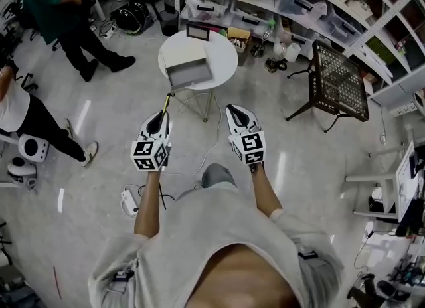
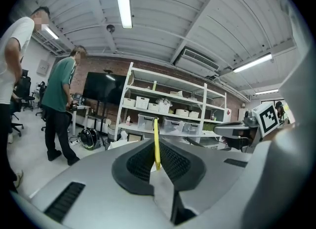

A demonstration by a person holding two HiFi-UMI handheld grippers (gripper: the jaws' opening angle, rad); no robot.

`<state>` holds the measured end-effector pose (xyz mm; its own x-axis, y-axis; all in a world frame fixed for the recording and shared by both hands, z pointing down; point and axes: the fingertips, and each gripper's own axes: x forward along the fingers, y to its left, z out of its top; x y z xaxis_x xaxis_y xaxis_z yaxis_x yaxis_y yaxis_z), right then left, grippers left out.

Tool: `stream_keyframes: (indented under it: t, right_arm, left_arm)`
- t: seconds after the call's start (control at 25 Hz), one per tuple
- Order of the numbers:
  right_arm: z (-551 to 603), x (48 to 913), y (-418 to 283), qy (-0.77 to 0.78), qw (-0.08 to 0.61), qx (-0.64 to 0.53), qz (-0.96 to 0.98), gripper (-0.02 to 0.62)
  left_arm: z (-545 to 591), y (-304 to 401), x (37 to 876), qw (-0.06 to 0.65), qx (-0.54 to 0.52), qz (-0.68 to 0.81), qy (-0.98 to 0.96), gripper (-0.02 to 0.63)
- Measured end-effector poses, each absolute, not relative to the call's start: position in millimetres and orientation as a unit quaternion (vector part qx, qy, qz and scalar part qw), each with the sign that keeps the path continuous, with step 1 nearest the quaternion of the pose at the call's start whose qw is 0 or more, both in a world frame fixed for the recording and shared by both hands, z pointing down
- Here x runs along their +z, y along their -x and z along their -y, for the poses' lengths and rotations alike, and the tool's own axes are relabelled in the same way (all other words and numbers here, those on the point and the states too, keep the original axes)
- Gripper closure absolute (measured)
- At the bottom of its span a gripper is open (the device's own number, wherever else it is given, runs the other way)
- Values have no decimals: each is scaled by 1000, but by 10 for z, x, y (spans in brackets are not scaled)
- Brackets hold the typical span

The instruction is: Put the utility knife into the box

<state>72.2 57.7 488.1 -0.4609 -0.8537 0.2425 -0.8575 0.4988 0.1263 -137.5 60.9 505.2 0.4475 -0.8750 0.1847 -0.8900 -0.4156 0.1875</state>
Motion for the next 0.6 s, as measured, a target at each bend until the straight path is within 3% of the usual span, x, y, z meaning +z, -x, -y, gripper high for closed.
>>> stream_keyframes:
  t: [0.6]
  right_arm:
    - [539, 5023, -685, -486, 128, 16, 864, 558]
  left_arm:
    - [384, 1345, 5155, 131, 44, 536, -833, 568]
